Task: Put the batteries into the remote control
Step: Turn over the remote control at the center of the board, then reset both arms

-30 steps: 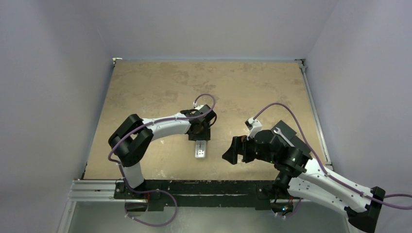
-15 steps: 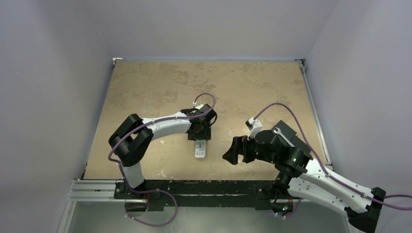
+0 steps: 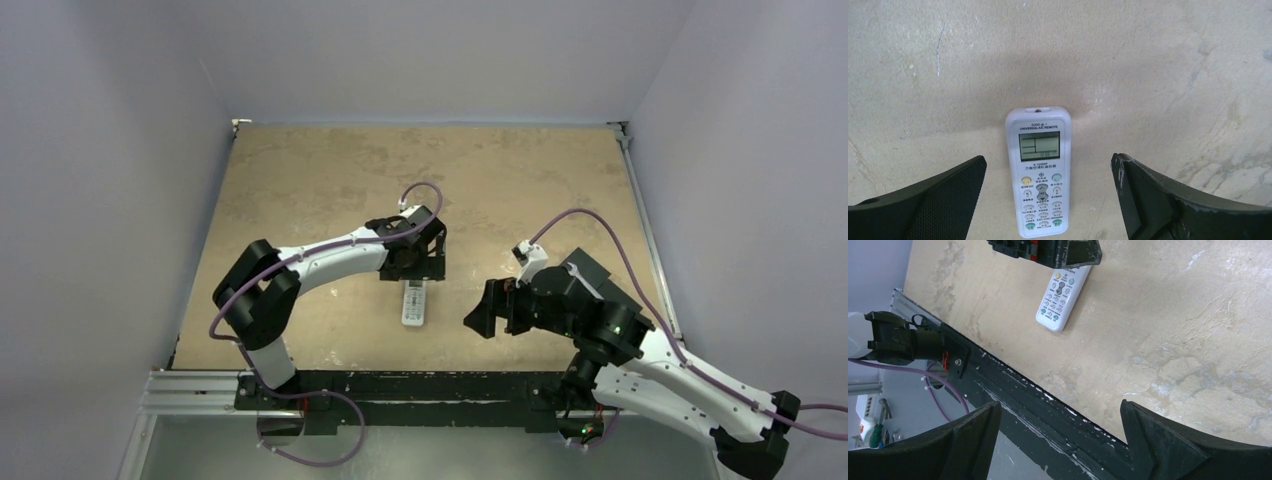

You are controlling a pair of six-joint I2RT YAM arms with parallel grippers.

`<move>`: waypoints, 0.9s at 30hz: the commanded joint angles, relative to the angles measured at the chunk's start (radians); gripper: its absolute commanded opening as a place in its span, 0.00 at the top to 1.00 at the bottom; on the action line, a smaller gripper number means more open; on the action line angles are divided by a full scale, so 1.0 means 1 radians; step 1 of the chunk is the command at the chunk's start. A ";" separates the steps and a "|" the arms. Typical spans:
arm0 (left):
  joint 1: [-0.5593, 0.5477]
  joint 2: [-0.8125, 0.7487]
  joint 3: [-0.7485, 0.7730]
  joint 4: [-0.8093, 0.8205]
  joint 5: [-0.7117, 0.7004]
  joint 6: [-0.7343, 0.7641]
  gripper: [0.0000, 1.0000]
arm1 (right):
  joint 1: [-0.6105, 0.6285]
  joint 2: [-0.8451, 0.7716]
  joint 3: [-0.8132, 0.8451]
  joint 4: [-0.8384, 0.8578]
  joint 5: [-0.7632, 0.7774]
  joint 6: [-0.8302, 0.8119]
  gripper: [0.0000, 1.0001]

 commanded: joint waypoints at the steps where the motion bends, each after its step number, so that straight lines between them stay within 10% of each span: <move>1: -0.001 -0.088 0.061 -0.012 0.003 0.043 0.02 | -0.005 -0.013 0.066 -0.042 0.057 0.004 0.01; 27: 0.003 -0.641 -0.017 0.013 -0.052 0.284 0.02 | -0.005 -0.017 0.210 -0.179 0.244 0.020 0.01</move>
